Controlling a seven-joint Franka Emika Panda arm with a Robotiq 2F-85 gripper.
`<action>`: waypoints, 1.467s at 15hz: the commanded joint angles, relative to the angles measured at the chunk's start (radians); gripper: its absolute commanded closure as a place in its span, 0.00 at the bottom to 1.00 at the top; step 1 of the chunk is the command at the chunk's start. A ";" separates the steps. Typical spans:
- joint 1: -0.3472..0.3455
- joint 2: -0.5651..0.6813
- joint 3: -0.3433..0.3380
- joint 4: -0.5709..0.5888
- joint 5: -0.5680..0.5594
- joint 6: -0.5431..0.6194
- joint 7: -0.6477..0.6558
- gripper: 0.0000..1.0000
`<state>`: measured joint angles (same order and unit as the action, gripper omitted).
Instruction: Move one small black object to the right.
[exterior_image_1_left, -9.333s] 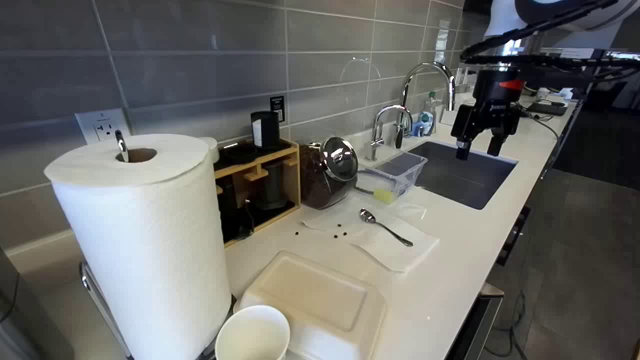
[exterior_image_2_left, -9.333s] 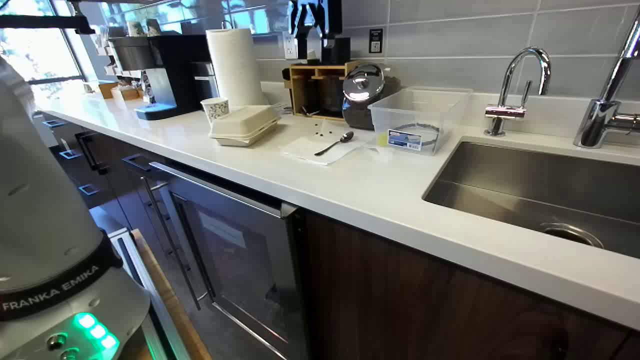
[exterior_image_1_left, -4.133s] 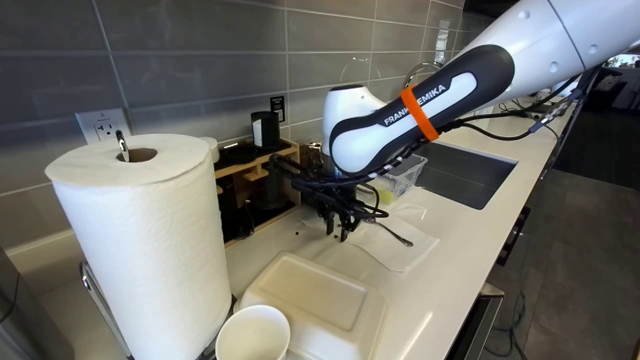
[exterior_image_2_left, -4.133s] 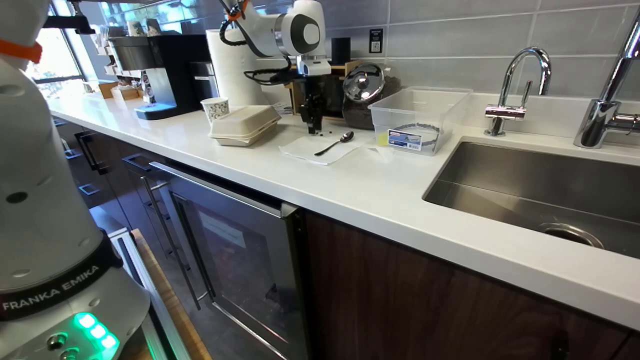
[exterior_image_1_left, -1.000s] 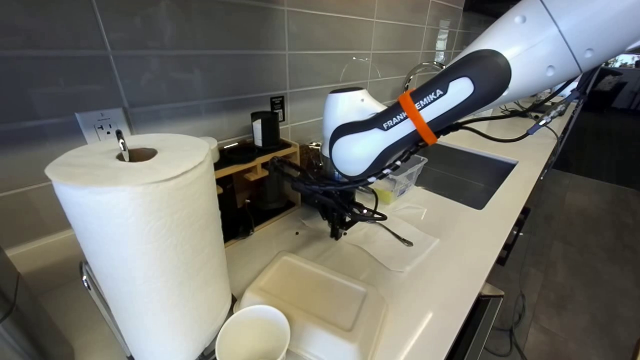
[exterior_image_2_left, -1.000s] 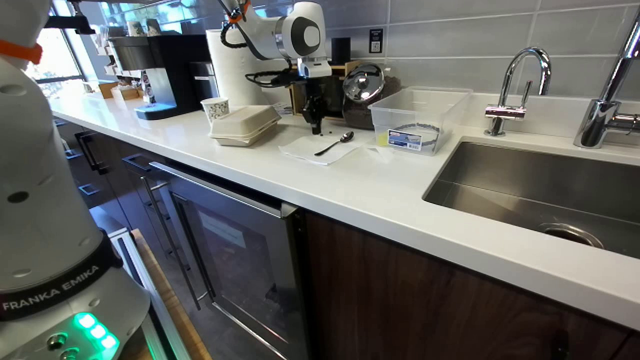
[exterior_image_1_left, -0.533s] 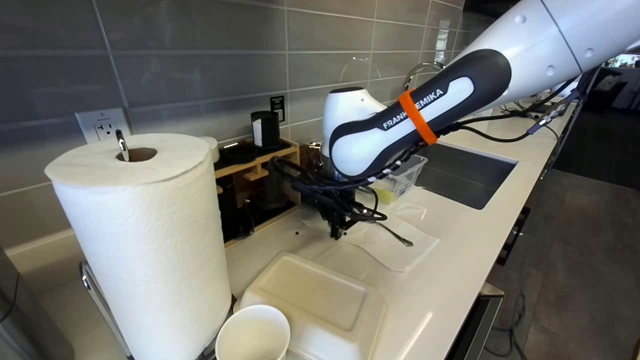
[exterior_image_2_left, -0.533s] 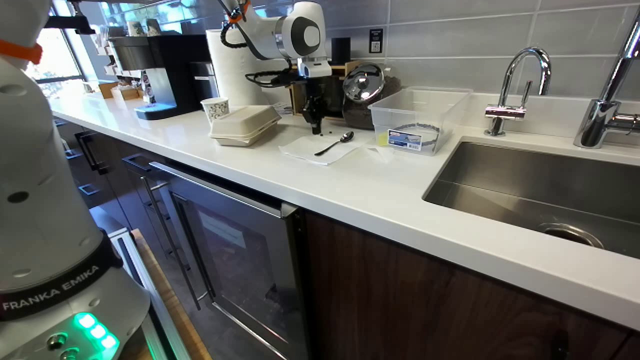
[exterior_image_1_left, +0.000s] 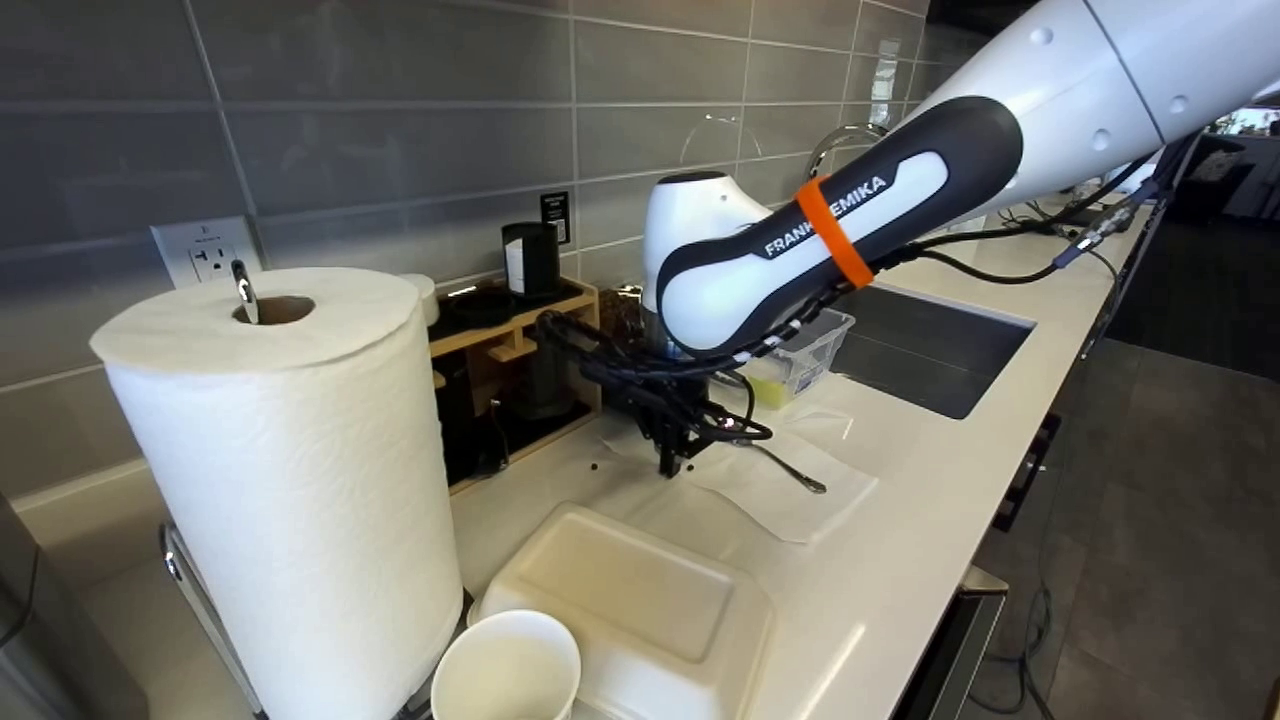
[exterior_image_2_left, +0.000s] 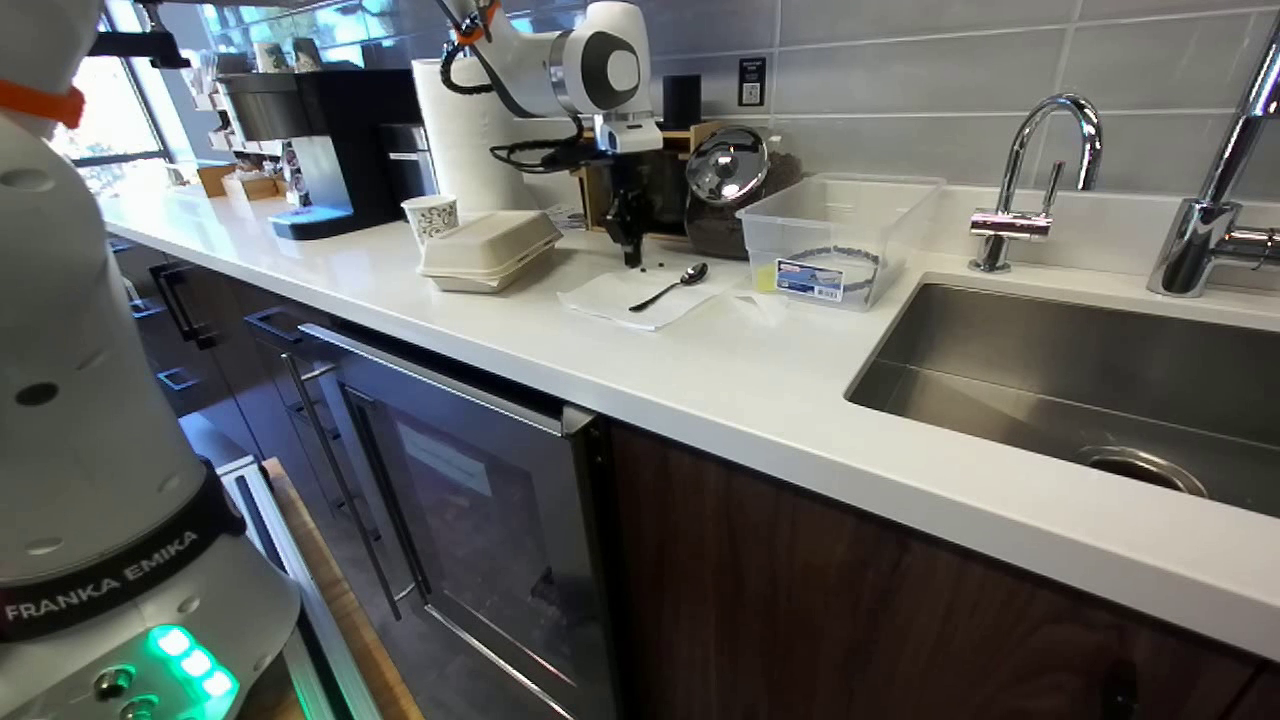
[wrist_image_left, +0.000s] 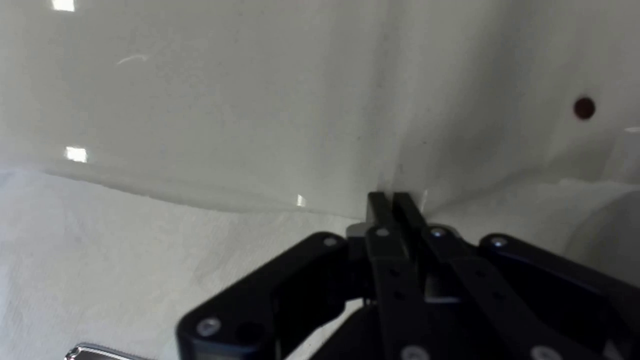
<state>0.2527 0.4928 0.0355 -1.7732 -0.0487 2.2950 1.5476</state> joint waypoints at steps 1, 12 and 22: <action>0.020 -0.003 -0.010 0.003 -0.005 0.015 0.020 0.98; 0.015 -0.009 -0.006 0.007 0.007 0.008 0.011 0.76; 0.013 0.002 -0.014 0.000 0.002 0.014 0.010 0.53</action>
<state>0.2600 0.4909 0.0289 -1.7622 -0.0483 2.2950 1.5476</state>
